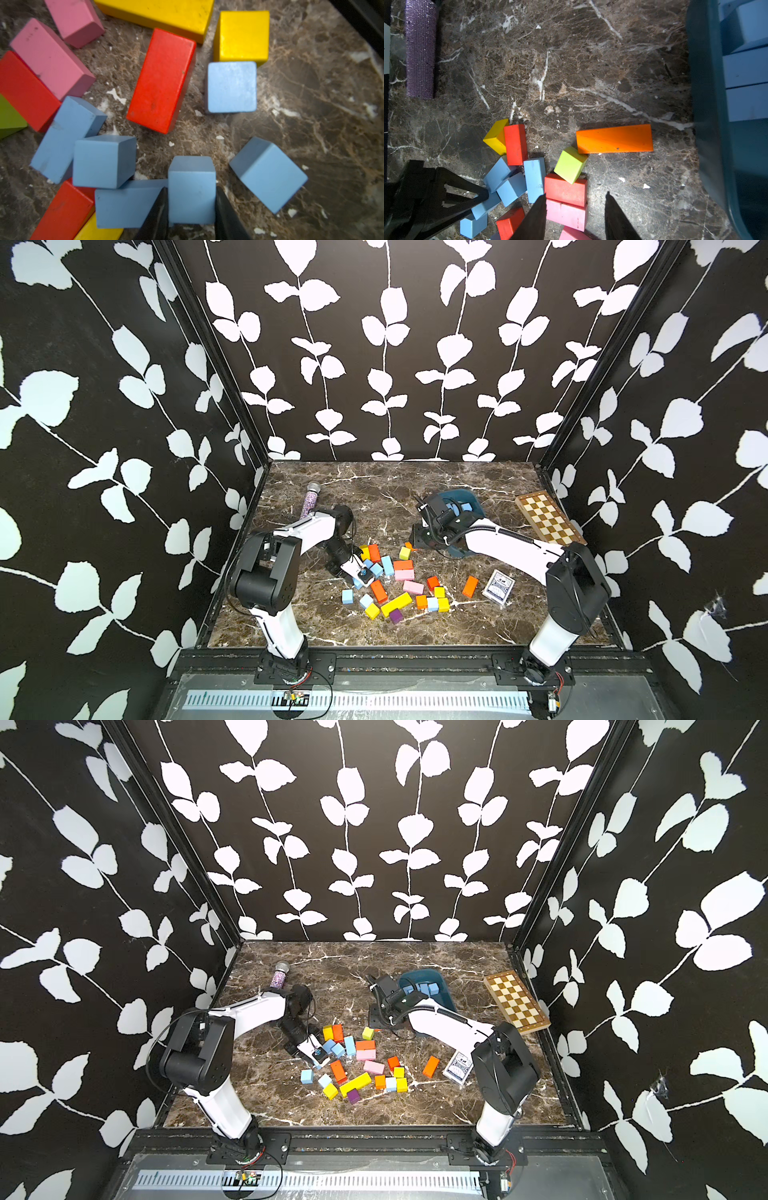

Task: Pick out the blue building blocks
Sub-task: Pick up the building block from the center of the board.

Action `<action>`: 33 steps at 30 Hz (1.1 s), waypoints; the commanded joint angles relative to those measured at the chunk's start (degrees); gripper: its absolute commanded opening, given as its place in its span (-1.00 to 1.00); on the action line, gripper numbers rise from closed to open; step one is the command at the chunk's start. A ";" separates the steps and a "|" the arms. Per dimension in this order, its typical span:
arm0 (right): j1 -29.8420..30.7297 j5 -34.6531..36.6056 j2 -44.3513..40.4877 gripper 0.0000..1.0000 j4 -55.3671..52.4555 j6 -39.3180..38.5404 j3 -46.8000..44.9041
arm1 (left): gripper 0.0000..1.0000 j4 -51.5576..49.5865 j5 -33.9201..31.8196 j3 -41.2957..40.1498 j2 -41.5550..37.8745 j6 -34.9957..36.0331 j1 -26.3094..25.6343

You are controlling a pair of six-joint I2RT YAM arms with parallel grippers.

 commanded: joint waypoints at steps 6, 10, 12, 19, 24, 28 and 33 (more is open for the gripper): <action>-3.58 -14.90 -2.56 -0.01 8.70 -0.21 1.63 | -0.49 10.21 18.87 2.79 -10.16 -27.31 -0.11; -4.41 -22.52 -1.99 0.01 8.46 -1.55 4.97 | -0.50 20.80 21.78 2.17 -10.86 -39.03 -0.11; -4.90 -24.94 -1.80 0.02 7.03 -2.46 5.71 | -0.50 23.65 22.33 2.26 -10.64 -41.49 -0.10; -5.98 -31.25 -0.61 0.05 5.44 -2.33 6.74 | -0.49 32.94 23.03 1.82 -10.27 -49.57 -0.11; -6.05 -33.11 0.78 0.05 5.61 -2.16 7.63 | -0.48 38.38 24.02 1.03 -10.45 -54.13 -0.18; -6.03 -33.60 1.76 0.05 6.31 -1.97 8.54 | -0.48 39.72 25.33 0.63 -10.93 -54.72 -0.17; -6.25 -33.73 2.96 0.03 6.87 -2.00 9.81 | -0.48 42.01 27.39 -0.37 -11.91 -55.50 -0.13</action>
